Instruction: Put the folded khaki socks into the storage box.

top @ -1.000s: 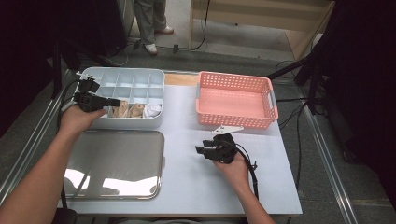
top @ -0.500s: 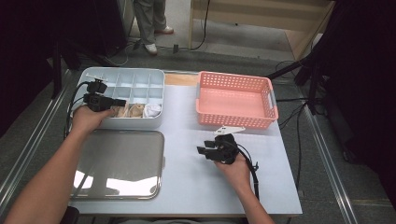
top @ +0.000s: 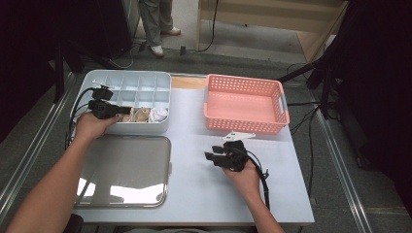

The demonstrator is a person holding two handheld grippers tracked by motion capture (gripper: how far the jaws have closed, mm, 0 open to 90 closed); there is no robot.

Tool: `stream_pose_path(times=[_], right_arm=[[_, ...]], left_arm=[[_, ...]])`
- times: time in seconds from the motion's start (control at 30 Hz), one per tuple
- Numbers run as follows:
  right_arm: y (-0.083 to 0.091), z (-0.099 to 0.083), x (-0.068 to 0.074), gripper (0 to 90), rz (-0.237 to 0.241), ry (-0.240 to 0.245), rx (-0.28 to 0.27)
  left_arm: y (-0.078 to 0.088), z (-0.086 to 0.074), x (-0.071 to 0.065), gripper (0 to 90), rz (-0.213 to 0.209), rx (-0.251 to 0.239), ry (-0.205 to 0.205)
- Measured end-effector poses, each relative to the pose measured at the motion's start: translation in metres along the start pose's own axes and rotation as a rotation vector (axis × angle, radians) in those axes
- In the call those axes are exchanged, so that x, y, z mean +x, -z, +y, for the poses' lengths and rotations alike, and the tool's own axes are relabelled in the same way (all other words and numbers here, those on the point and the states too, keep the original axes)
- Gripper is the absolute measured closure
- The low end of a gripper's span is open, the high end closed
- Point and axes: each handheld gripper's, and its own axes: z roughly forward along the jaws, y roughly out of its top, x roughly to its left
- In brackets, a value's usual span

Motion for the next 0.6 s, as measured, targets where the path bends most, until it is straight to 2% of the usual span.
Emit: stream_pose_path(times=[0.23,0.27,0.43,0.6], right_arm=[[0.002,0.001,0.002,57.6,0.002,-0.001,-0.012],[0.002,0.002,0.002,57.6,0.002,0.001,-0.013],[0.001,0.004,0.005,57.6,-0.009,0.016,-0.010],[-0.003,0.005,0.007,57.6,-0.007,0.019,0.001]], left_arm=[[0.004,0.002,-0.004,86.6,0.014,-0.011,-0.001],[0.009,0.003,-0.006,85.5,0.012,-0.011,-0.013],[0.019,0.005,-0.005,73.9,0.006,-0.017,0.004],[0.032,0.004,-0.010,67.5,0.004,-0.013,-0.022]])
